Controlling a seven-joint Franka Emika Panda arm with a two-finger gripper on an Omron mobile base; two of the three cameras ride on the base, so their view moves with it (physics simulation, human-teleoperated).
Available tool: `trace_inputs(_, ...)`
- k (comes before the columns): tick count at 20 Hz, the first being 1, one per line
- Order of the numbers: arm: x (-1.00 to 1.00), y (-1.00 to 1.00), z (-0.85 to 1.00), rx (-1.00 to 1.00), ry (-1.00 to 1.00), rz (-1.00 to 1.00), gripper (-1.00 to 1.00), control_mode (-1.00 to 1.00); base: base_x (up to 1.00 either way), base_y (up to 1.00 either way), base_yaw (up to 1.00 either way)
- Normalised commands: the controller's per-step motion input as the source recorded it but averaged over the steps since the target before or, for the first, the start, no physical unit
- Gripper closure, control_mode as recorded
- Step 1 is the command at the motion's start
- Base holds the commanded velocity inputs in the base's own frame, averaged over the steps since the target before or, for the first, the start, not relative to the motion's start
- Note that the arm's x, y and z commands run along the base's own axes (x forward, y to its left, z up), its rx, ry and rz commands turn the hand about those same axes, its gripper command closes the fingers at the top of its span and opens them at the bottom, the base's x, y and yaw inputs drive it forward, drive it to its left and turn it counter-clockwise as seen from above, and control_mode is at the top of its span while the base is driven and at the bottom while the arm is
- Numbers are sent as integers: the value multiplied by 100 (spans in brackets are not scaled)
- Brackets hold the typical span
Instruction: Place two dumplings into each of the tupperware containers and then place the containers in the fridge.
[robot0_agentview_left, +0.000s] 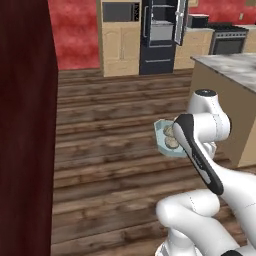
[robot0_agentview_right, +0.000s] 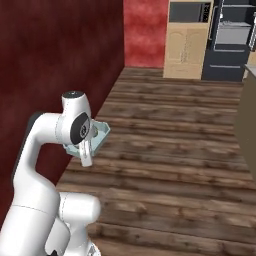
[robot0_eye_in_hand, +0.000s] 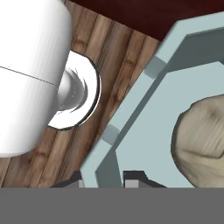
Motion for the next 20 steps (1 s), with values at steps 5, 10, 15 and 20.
trace_inputs(5,0,0,0,0,0,0,100,100,100,-38,0)
trace_inputs(10,0,0,0,0,0,0,100,100,100,-34,1)
trace_inputs(15,0,0,0,0,0,0,100,100,100,-23,2)
trace_inputs(20,0,0,0,0,0,0,100,100,100,-16,2)
